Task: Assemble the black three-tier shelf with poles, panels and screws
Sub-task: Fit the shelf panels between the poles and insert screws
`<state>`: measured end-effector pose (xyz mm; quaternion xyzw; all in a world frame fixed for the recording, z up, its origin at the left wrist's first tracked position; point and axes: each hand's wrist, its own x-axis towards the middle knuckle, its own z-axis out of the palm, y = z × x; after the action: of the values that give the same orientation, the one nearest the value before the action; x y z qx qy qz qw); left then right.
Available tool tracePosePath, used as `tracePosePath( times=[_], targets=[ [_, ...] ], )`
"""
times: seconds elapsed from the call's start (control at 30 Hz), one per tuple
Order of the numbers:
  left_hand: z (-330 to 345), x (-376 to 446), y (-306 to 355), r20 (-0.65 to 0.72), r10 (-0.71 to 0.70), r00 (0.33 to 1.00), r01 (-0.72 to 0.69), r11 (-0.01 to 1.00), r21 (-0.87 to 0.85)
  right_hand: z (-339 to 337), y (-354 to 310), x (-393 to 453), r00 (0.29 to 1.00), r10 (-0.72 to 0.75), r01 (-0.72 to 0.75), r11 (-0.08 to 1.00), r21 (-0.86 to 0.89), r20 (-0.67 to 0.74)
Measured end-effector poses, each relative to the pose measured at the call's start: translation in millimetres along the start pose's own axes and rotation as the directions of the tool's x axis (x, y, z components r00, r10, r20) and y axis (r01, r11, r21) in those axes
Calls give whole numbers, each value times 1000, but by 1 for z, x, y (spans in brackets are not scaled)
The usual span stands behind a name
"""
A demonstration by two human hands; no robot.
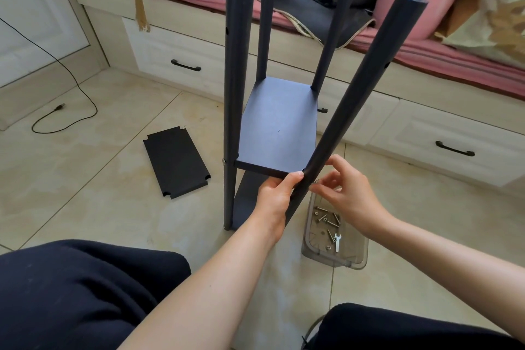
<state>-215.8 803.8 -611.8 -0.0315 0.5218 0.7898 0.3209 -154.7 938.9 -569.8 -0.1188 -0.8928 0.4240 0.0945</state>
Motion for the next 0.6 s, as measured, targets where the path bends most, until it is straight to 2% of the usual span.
tracePosePath(
  times=[0.6],
  targets=[
    [1,-1,0,-22,-6,1000,6,1000,-23,1,-4,0,999,-33,32,996,-82,-6]
  ],
)
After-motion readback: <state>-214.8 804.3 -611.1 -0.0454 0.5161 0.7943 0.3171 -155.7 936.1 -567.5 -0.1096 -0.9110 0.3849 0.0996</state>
